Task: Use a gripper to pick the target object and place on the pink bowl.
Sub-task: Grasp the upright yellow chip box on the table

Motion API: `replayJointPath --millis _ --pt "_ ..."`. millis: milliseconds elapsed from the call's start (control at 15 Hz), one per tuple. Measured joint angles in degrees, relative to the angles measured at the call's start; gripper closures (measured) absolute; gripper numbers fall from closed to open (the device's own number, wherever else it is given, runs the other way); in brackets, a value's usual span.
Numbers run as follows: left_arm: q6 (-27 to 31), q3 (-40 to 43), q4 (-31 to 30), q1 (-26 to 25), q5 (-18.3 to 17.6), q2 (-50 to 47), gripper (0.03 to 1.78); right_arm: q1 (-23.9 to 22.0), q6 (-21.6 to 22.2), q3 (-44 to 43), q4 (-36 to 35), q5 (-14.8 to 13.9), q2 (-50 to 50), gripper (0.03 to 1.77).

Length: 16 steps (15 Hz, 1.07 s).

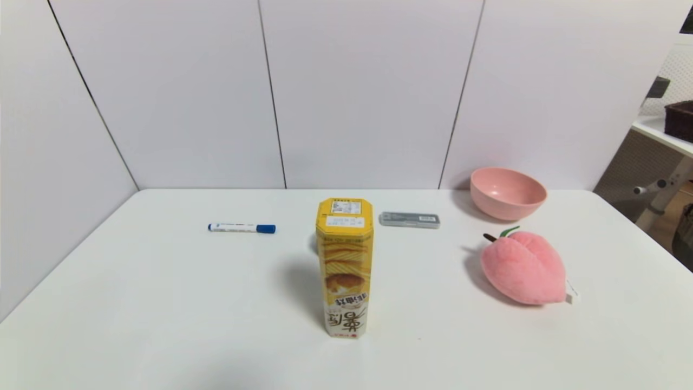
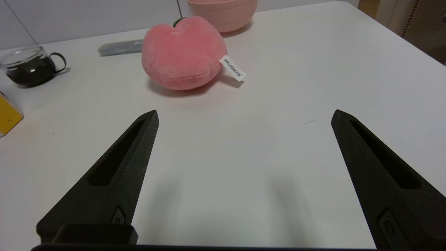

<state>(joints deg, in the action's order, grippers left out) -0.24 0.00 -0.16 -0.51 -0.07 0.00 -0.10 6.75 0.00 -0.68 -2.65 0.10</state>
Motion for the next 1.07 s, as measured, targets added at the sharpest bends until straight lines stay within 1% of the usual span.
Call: replayJointPath --millis 467,667,733,867,1067 --pt "0.0 0.0 0.0 0.0 0.0 0.0 0.12 0.0 -0.3 -0.4 0.6 0.1 0.8 0.09" --pt "0.0 0.0 0.0 0.0 0.0 0.0 0.12 0.0 -0.5 -5.1 0.5 0.7 5.0 0.09" --pt "0.0 0.0 0.0 0.0 0.0 0.0 0.12 0.1 -1.1 -7.1 0.5 1.5 7.1 0.09" --pt "0.0 0.0 0.0 0.0 0.0 0.0 0.12 0.1 -2.4 -11.5 0.5 3.9 12.8 0.09" --pt "0.0 0.0 0.0 0.0 0.0 0.0 0.12 0.5 -5.3 -17.4 0.1 8.8 24.2 0.09"
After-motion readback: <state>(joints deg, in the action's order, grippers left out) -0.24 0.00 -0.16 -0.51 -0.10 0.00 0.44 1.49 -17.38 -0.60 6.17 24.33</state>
